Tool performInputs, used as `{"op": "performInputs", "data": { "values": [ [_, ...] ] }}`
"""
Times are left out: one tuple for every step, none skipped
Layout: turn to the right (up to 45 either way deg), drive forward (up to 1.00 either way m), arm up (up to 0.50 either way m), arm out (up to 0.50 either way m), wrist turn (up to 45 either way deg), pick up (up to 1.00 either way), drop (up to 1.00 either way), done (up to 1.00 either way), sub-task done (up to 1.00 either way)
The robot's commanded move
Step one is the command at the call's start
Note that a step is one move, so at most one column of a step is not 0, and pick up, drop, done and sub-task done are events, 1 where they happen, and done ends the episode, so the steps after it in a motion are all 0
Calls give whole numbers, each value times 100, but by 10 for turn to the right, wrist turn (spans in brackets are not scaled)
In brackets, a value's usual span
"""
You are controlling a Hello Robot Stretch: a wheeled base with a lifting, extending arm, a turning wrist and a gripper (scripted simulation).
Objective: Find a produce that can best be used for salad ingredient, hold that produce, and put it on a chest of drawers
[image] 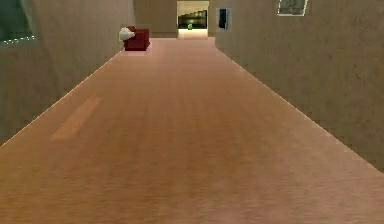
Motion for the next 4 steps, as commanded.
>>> {"op": "performInputs", "data": {
  "values": [
    [0,100,0,0,0,0,0,0,0],
    [0,100,0,0,0,0,0,0,0],
    [0,100,0,0,0,0,0,0,0],
    [0,100,0,0,0,0,0,0,0]
  ]
}}
